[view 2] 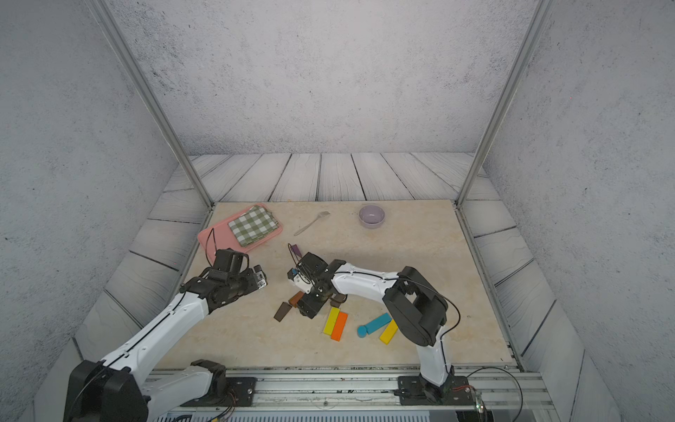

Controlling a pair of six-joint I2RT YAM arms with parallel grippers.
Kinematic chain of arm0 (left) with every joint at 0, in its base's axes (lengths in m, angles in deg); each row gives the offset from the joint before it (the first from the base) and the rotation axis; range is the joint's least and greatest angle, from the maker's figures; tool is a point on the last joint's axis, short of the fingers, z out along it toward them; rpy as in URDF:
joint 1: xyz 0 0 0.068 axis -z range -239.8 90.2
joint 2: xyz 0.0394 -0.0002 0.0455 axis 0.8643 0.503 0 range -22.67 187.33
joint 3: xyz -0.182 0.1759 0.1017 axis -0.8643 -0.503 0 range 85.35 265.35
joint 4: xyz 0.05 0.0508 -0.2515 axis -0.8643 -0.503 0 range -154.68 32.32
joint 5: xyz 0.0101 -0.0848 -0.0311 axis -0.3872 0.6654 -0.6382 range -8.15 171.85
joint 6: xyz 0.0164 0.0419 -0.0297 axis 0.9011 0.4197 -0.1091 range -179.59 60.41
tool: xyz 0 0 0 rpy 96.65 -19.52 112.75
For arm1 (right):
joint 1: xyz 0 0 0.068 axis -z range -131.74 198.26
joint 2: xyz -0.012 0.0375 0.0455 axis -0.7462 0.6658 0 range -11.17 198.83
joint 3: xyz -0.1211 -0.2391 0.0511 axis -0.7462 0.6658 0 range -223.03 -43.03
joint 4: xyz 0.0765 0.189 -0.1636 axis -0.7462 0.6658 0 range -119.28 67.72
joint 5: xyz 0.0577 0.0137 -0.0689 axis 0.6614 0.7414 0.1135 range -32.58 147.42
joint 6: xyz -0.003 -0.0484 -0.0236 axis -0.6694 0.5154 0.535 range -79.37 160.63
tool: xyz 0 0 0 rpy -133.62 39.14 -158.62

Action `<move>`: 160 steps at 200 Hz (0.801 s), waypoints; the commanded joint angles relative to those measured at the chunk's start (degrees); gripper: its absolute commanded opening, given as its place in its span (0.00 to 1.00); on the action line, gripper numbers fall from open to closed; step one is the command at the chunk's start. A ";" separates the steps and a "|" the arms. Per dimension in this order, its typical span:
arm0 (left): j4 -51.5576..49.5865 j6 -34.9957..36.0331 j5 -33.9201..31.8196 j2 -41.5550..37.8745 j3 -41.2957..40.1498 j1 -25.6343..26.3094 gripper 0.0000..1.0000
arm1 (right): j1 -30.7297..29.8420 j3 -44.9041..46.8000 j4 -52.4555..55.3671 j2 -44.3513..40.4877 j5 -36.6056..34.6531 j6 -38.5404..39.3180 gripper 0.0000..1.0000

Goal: Assemble a small pinwheel with building blocks
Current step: Pick up the building block from the center of the board.

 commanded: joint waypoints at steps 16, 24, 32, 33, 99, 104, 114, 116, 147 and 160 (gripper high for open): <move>0.21 -0.08 1.12 -0.29 -1.00 -1.13 0.96 | 0.11 -1.81 -0.04 4.41 0.03 1.38 0.79; 0.34 -0.04 1.13 -0.31 -1.08 -1.22 0.96 | 0.07 -2.24 0.13 5.10 0.40 1.35 0.78; 0.39 0.00 1.21 -0.31 -1.08 -1.32 0.96 | 0.06 -2.73 0.40 5.90 0.66 1.39 0.77; 0.39 0.02 1.26 -0.31 -1.08 -1.36 0.96 | 0.06 -2.76 0.45 6.03 0.72 1.39 0.77; 0.55 0.31 1.85 -0.13 -1.08 -2.01 0.96 | -0.05 -3.30 -0.51 7.96 -1.15 0.46 0.56; 0.76 0.37 2.12 -0.22 -1.08 -2.02 0.96 | -0.09 -3.35 -0.56 7.84 -1.03 0.39 0.52; 1.07 0.22 2.80 -0.20 -1.12 -2.08 0.96 | 0.05 -3.45 -0.59 7.43 -0.49 0.24 0.44; 1.15 0.16 2.97 -0.22 -1.16 -2.03 0.96 | 0.03 -3.41 -0.57 7.36 -0.35 0.19 0.43; 3.52 1.01 7.70 -1.04 -1.08 -2.11 0.96 | 0.77 -2.83 -0.50 4.67 2.77 -1.27 0.33; 5.97 1.37 11.50 -1.94 -1.34 -2.10 0.96 | 2.05 -2.93 -0.43 2.72 6.99 -3.49 0.29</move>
